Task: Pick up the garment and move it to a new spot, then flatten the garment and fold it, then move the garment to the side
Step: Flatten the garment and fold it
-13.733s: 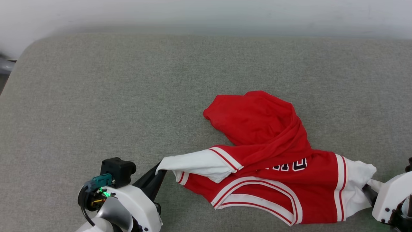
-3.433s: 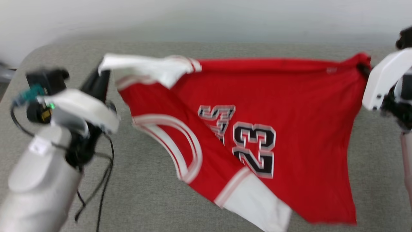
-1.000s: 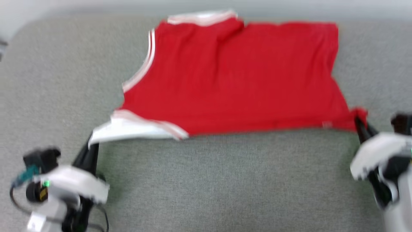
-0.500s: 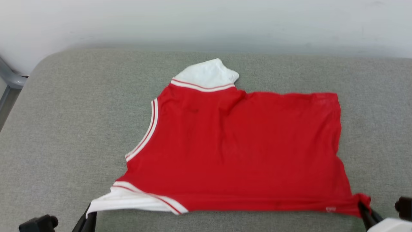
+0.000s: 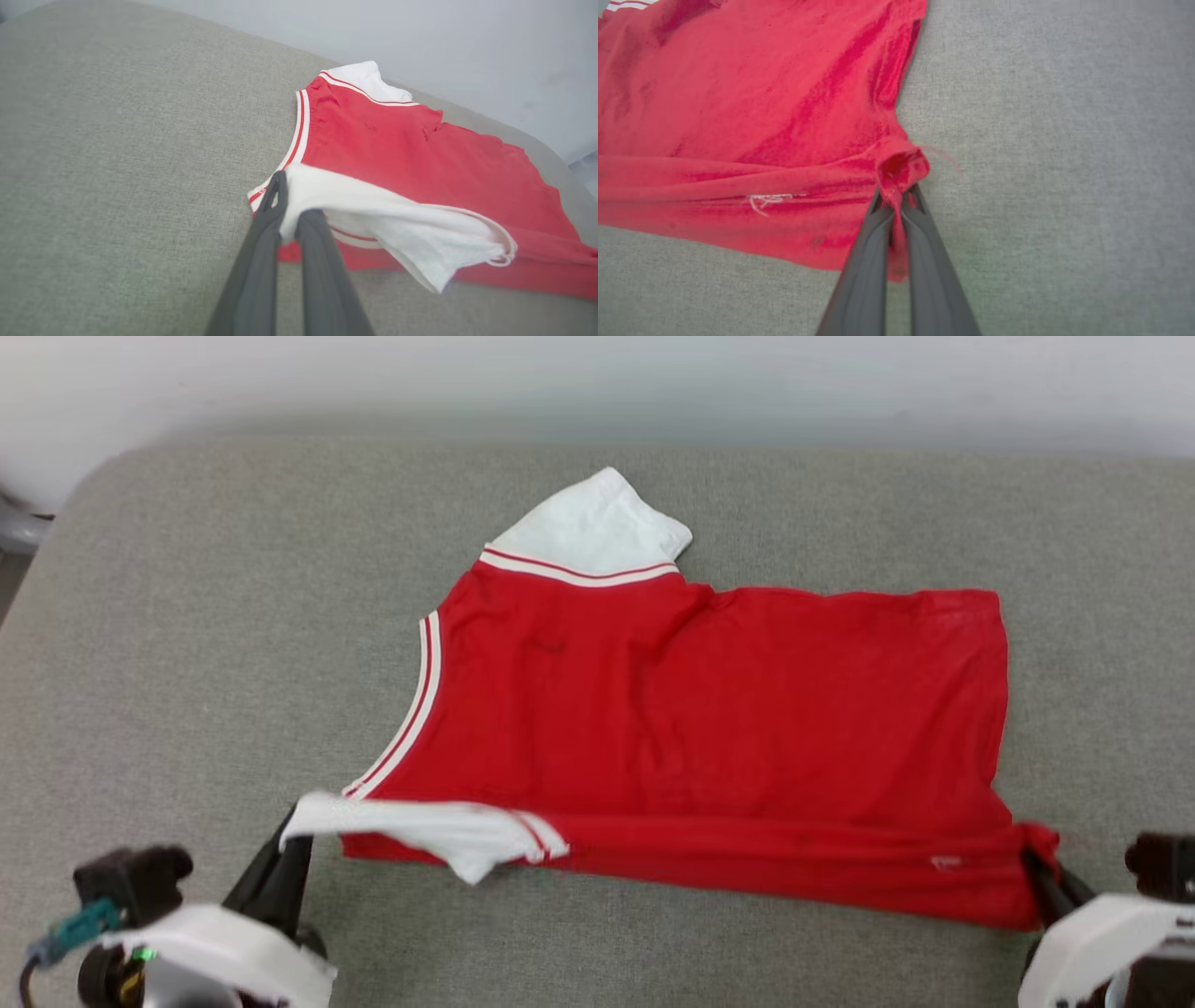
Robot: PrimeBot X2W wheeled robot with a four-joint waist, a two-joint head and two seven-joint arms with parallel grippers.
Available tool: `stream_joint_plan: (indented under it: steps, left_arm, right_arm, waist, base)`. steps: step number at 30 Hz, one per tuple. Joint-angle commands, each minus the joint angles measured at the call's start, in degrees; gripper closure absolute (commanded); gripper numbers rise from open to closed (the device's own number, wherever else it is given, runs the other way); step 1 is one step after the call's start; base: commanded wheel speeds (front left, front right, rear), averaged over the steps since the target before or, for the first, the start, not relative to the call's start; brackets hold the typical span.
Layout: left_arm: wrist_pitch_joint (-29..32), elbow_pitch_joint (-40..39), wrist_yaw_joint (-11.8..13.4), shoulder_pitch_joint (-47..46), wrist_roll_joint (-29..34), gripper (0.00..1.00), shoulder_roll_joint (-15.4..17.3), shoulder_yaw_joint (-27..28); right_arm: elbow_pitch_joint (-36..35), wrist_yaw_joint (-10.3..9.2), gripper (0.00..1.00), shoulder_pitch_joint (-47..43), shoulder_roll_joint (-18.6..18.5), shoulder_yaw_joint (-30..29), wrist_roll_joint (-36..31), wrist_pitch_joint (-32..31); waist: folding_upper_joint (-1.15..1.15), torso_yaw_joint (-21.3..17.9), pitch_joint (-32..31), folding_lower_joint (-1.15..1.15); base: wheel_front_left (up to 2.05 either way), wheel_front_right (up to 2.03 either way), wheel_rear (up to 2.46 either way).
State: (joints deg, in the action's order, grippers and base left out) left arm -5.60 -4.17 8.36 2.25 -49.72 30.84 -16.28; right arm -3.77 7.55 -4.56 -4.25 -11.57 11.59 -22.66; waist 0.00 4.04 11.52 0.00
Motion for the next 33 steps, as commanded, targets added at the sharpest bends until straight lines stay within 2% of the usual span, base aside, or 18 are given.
stream_joint_plan:
  steps: [1,7,15,16,18,19,20,21,22,23,24,25,26,27,33]
  left_arm:
    - [0.11,0.38,-0.37,-1.69,0.24,1.0,-0.05,0.01]
    - [0.01,6.58,-3.91,-11.28,1.03,1.0,-1.74,-1.82]
    - [1.56,16.44,-8.39,-18.62,-0.47,1.0,-4.62,-4.26]
    - [2.04,17.59,-8.86,-19.17,-0.85,1.0,-5.03,-4.62]
    - [2.82,19.73,-9.68,-20.15,-1.29,1.0,-5.71,-5.19]
    - [3.23,20.72,-10.08,-20.59,-1.5,1.0,-5.98,-5.45]
    - [3.68,21.68,-10.57,-20.85,-1.8,1.0,-6.21,-5.95]
    - [4.06,22.57,-10.95,-21.12,-1.77,1.0,-6.44,-6.43]
    - [4.23,23.26,-11.33,-21.41,-1.74,1.0,-6.71,-6.71]
    - [4.16,23.92,-11.53,-21.67,-1.84,0.99,-7.03,-6.86]
    - [3.99,24.52,-11.81,-21.81,-1.94,0.71,-7.23,-7.04]
    - [3.8,25.06,-12.03,-21.94,-1.8,0.31,-7.33,-7.23]
    - [3.45,25.48,-12.4,-22.09,-1.78,0.06,-7.47,-7.38]
    - [3.25,25.79,-12.63,-22.15,-1.97,0.0,-7.71,-7.51]
    - [0.02,26.56,-11.84,-21.48,-0.6,0.0,-7.7,-7.15]
  right_arm:
    - [-0.31,-0.13,1.0,1.23,-0.62,0.13,-0.34,0.04]
    - [0.81,-0.12,1.0,7.67,-2.11,2.97,-1.17,-0.92]
    - [7.29,-0.11,1.0,13.73,-3.53,5.33,-1.44,-0.92]
    - [8.14,-0.11,0.99,14.2,-3.53,5.63,-1.44,-0.69]
    - [9.99,-0.11,0.91,14.74,-3.55,5.94,-1.37,-0.08]
    - [10.94,-0.11,0.8,14.97,-3.56,6.03,-1.44,0.25]
    - [11.74,-0.11,0.53,15.06,-3.26,6.0,-1.02,0.42]
    - [12.34,-0.11,0.18,15.16,-3.23,6.07,-0.99,0.82]
    - [12.84,-0.11,0.0,15.29,-3.18,6.19,-0.88,1.15]
    - [13.26,-0.11,0.0,15.36,-2.98,6.21,-0.38,1.64]
    - [13.34,-0.08,0.0,15.29,-3.11,6.39,-0.38,2.53]
    - [13.27,-0.09,0.0,15.17,-3.16,6.55,-0.22,3.63]
    - [13.34,-0.09,0.0,14.9,-2.95,6.3,0.2,4.54]
    - [13.44,-0.09,0.0,14.57,-2.77,6.05,0.6,5.42]
    - [12.86,-0.09,0.0,13.28,-1.42,4.9,0.74,15.24]
  waist:
    - [0.0,-0.23,0.99,0.0]
    - [0.0,-1.25,4.01,0.0]
    - [0.0,-1.62,7.08,0.0]
    - [0.0,-1.59,7.33,0.0]
    - [0.0,-1.49,7.74,0.0]
    - [0.0,-1.4,7.86,0.0]
    - [0.0,-1.33,7.92,0.0]
    - [0.0,-1.25,7.9,0.0]
    - [0.0,-1.17,7.84,0.0]
    - [0.0,-1.09,7.64,0.0]
    - [0.0,-1.02,7.4,0.0]
    - [0.0,-0.92,7.04,0.0]
    - [0.0,-0.85,6.71,0.0]
    - [0.0,-0.81,6.3,0.0]
    - [0.0,-1.0,3.34,0.0]
  base:
    - [0.0,0.0,0.0]
    - [0.0,0.0,0.0]
    - [0.0,0.0,0.0]
    - [0.0,0.0,0.0]
    - [0.0,0.0,0.0]
    - [0.0,0.0,0.0]
    - [0.0,0.0,0.0]
    - [0.0,0.0,0.0]
    - [0.0,0.0,0.0]
    - [0.0,0.0,0.0]
    - [0.0,0.0,0.0]
    - [0.0,0.0,0.0]
    - [0.0,0.0,0.0]
    - [0.0,0.0,0.0]
    - [0.0,0.0,0.0]
